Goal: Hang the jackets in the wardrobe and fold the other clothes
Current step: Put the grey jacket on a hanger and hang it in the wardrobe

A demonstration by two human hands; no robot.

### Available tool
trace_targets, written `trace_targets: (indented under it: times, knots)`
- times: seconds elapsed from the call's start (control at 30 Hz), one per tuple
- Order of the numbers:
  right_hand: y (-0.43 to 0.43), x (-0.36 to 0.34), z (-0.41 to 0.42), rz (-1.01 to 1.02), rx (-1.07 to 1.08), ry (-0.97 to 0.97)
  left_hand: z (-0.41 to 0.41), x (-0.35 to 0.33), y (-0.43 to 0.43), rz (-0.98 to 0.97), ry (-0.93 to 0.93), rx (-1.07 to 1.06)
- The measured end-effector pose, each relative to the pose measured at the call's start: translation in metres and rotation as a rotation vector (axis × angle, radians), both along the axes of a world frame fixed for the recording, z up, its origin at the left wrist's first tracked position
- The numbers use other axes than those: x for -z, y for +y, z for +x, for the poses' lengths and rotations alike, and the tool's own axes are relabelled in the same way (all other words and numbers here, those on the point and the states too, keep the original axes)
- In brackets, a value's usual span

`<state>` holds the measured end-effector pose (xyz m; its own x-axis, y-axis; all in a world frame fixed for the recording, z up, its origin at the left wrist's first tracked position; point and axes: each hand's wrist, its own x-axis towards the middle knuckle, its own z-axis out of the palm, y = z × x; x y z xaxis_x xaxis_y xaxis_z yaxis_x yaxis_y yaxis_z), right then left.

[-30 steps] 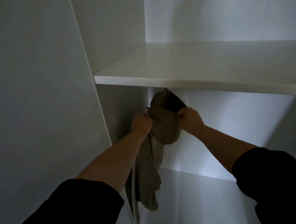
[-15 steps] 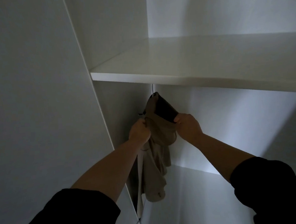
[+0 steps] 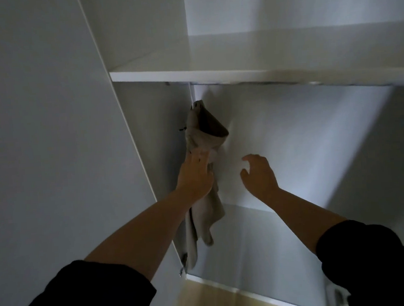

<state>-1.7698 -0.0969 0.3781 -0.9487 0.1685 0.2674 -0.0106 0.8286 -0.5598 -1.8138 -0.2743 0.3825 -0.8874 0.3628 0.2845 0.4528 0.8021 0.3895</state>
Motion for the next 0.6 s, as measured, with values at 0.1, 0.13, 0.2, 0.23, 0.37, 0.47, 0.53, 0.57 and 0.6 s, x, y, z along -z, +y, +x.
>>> trace_targets:
  times: [0.1, 0.13, 0.2, 0.23, 0.37, 0.47, 0.53, 0.57, 0.6]
  knots:
    - [0.003, -0.011, 0.040, 0.030, 0.028, 0.017, 0.031, -0.013, 0.005, -0.072, 0.114, 0.026]
    - [0.002, -0.015, 0.054, 0.049, 0.043, 0.032, 0.042, -0.018, 0.006, -0.097, 0.127, 0.052]
    - [0.000, -0.026, 0.082, 0.105, 0.091, 0.060, 0.065, -0.025, 0.009, -0.182, 0.179, 0.098]
    - [-0.003, -0.031, 0.098, 0.134, 0.121, 0.067, 0.079, -0.029, 0.008, -0.235, 0.224, 0.111]
    - [-0.021, -0.044, 0.174, 0.235, 0.261, 0.057, 0.137, -0.037, 0.000, -0.298, 0.343, 0.196]
    - [-0.044, -0.044, 0.246, 0.284, 0.397, 0.031, 0.192, -0.033, -0.013, -0.322, 0.406, 0.297]
    - [-0.055, -0.043, 0.287, 0.291, 0.471, 0.018, 0.223, -0.026, -0.016, -0.322, 0.419, 0.340]
    - [-0.063, -0.042, 0.316, 0.297, 0.524, 0.012, 0.244, -0.023, -0.018, -0.314, 0.428, 0.382]
    - [-0.070, -0.041, 0.346, 0.305, 0.579, 0.003, 0.266, -0.022, -0.019, -0.302, 0.429, 0.435]
